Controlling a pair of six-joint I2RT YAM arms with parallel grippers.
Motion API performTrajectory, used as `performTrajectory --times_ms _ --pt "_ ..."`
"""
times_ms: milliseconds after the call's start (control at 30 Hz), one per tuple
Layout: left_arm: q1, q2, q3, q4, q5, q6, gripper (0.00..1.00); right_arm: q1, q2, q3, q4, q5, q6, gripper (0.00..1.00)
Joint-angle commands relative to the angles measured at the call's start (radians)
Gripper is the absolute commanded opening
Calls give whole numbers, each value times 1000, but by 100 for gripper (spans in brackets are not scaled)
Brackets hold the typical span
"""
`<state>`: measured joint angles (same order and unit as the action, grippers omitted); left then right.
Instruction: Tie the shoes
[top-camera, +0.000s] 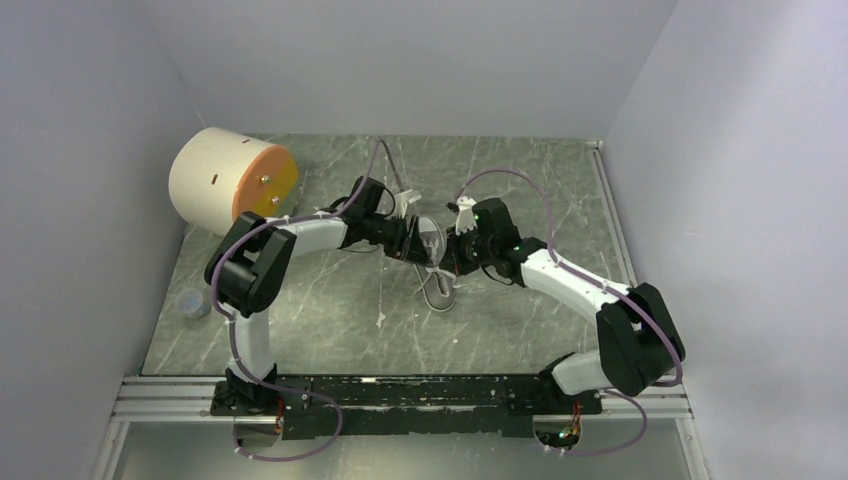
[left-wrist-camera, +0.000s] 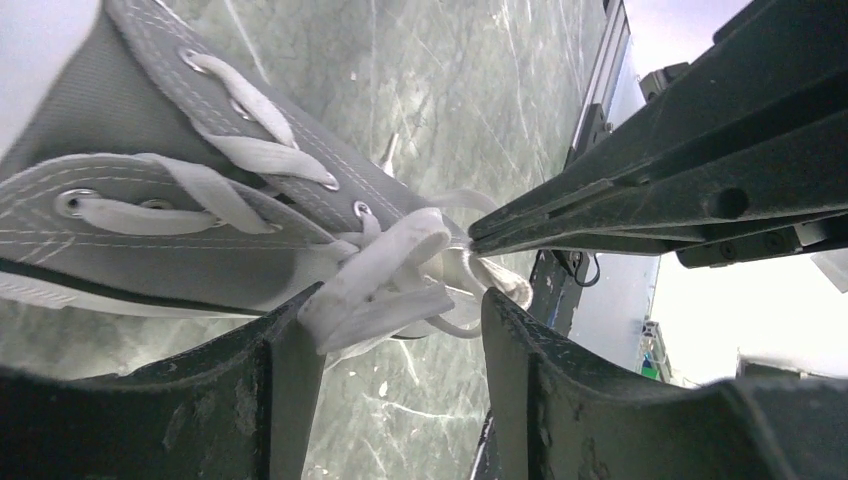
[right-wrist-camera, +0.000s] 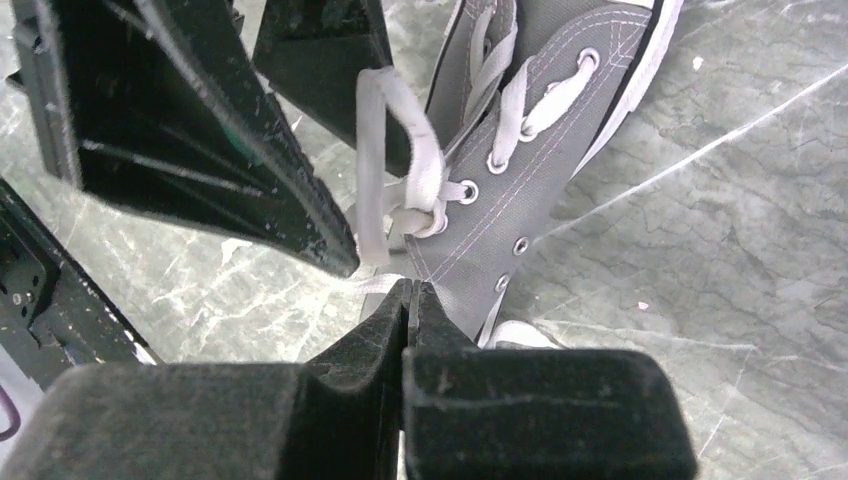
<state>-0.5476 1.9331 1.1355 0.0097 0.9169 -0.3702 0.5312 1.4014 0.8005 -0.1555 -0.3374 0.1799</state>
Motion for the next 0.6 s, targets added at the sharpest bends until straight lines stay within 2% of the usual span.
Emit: performTrajectory --times_ms 0,133,233,467,567 --pt "23 -34 -16 48 0 -9 62 -2 -39 0 -5 -10 -13 0" --pt "25 -23 -30 118 33 -60 63 -1 -23 12 -4 -28 -15 0" --pt "25 -17 -21 101 21 -52 63 0 -28 10 7 -92 -23 0" --pt "23 -9 -20 102 30 -58 64 0 -23 11 1 -58 -13 0" --pt "23 -15 -16 78 9 -44 60 1 -19 18 -7 -47 -13 0"
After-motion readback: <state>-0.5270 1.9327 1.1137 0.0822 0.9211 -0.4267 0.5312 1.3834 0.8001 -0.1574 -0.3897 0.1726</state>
